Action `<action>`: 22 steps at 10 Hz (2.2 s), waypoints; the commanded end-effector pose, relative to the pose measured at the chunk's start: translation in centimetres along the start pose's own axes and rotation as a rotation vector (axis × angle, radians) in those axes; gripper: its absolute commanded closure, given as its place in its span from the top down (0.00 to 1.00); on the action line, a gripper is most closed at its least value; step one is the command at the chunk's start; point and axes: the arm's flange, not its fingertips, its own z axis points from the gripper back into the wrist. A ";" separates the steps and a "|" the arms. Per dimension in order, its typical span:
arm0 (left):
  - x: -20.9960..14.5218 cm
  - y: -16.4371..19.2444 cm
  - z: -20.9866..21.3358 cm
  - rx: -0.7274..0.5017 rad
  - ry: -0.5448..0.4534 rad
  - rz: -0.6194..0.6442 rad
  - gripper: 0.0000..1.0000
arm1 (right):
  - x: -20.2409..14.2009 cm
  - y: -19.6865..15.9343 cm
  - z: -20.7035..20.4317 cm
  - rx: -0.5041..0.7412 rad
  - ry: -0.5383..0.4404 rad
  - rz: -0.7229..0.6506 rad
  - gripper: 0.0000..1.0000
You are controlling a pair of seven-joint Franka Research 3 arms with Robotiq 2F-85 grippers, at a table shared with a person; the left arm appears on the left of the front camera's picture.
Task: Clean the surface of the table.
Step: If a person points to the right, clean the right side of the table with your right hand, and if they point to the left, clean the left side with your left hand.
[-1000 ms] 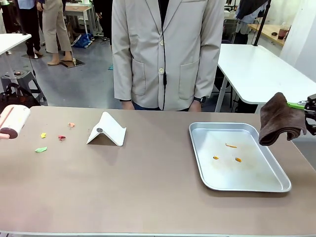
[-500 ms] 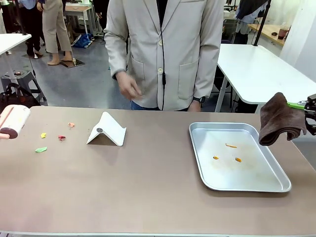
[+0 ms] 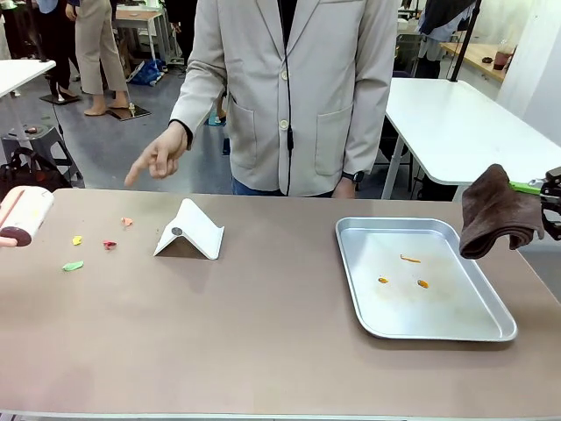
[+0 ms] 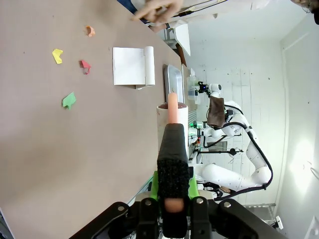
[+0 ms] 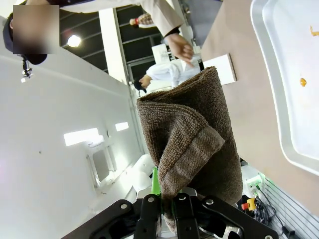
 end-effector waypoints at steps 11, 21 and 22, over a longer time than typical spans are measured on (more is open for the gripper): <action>-0.4 0.4 0.4 0.018 -0.013 -0.039 0.22 | 0.1 0.4 0.0 0.027 -0.007 0.002 0.00; 1.6 6.4 0.8 0.196 -0.289 0.182 0.22 | 0.1 0.4 0.0 0.027 -0.007 0.002 0.00; 1.5 6.9 0.4 0.214 -0.291 0.184 0.22 | 0.1 0.4 0.0 0.027 -0.007 0.002 0.00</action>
